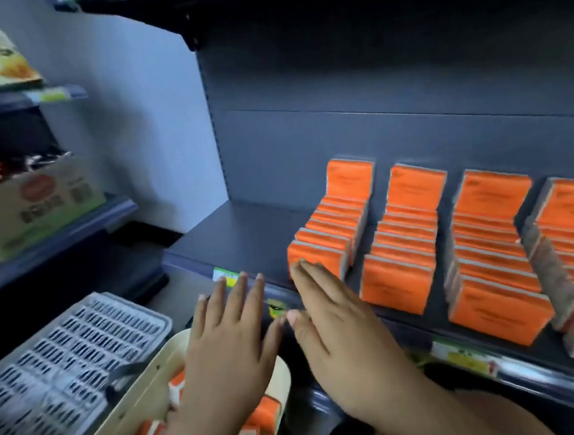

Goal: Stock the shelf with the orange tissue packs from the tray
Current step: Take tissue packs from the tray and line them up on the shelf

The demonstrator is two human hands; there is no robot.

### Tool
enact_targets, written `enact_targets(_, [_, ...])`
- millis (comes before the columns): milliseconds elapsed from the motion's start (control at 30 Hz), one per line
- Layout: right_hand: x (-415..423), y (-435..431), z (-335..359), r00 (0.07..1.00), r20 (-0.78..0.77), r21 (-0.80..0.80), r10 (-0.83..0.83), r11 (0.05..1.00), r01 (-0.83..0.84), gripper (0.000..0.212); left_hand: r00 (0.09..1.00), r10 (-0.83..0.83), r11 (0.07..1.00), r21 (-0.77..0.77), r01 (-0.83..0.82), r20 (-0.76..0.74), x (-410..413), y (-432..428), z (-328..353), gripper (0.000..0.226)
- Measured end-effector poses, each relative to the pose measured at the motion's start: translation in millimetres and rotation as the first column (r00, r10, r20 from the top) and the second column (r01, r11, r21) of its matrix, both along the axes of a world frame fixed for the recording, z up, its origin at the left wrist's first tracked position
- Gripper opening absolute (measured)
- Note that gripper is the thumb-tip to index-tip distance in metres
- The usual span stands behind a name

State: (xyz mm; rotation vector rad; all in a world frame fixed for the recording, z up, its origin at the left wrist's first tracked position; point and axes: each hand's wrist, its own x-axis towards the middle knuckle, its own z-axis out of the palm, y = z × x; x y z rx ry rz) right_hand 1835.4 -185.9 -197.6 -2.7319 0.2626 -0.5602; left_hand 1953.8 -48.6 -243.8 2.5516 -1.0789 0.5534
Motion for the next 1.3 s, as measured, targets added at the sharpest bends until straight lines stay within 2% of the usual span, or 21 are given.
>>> enact_targets(133, [25.6, 42.7, -30.5, 0.989, -0.140, -0.009, 0.043, 0.999, -0.044, 0.072, 0.988, 0.125, 0.992, 0.015, -0.124, -0.095, 10.4, 40.2, -34.0, 0.068])
enact_targets(267, [50.5, 64.2, -65.7, 0.964, -0.261, 0.057, 0.055, 0.998, -0.041, 0.059, 0.965, 0.160, 0.987, 0.051, -0.153, -0.208, 15.9, 59.0, -66.1, 0.070])
enact_targets(400, [68.0, 70.7, -108.6, 0.905, -0.422, 0.172, 0.043, 0.985, 0.033, 0.058, 0.926, 0.227, 0.971, 0.137, -0.194, -0.302, 22.3, 72.7, -99.7, 0.076])
enact_targets(533, [79.2, 61.2, -145.0, 0.850, -0.526, 0.175, -0.010, 0.977, 0.120, 0.045, 0.852, 0.287, 0.952, 0.232, -0.201, -0.439, 32.8, 89.7, -137.1, 0.067])
enact_targets(667, [90.1, 51.5, -164.4, 0.818, -0.575, 0.122, -0.021, 0.986, 0.110, 0.026, 0.740, 0.345, 0.936, 0.270, -0.226, -0.577, 42.3, 103.1, -171.8, 0.064])
enact_targets(900, [130.4, 56.6, -193.2, 0.784, -0.621, 0.117, 0.016, 0.991, 0.072, 0.030, 0.571, 0.397, 0.915, 0.360, -0.183, -0.718, 51.8, 94.0, -222.7, 0.053])
enact_targets(1000, [148.3, 61.3, -218.9, 0.715, -0.699, 0.125, 0.032, 0.989, 0.078, 0.033, 0.482, 0.393, 0.916, 0.376, -0.136, -0.783, 57.5, 88.9, -242.3, 0.055])
enact_targets(1100, [161.6, 60.9, -242.5, 0.609, -0.792, 0.170, 0.042, 0.973, 0.154, 0.032, 0.383, 0.389, 0.917, 0.392, -0.075, -0.838, 70.1, 91.1, -258.5, 0.060])
enact_targets(1200, [171.5, 56.0, -260.3, 0.488, -0.872, 0.186, 0.049, 0.954, 0.236, 0.027, 0.318, 0.434, 0.886, 0.463, 0.021, -0.843, 84.9, 102.9, -276.9, 0.049])
enact_targets(1300, [183.0, 50.6, -283.6, 0.459, -0.888, 0.171, 0.030, 0.948, 0.269, 0.033, 0.191, 0.464, 0.862, 0.491, 0.129, -0.865, 86.4, 110.3, -272.5, 0.042])
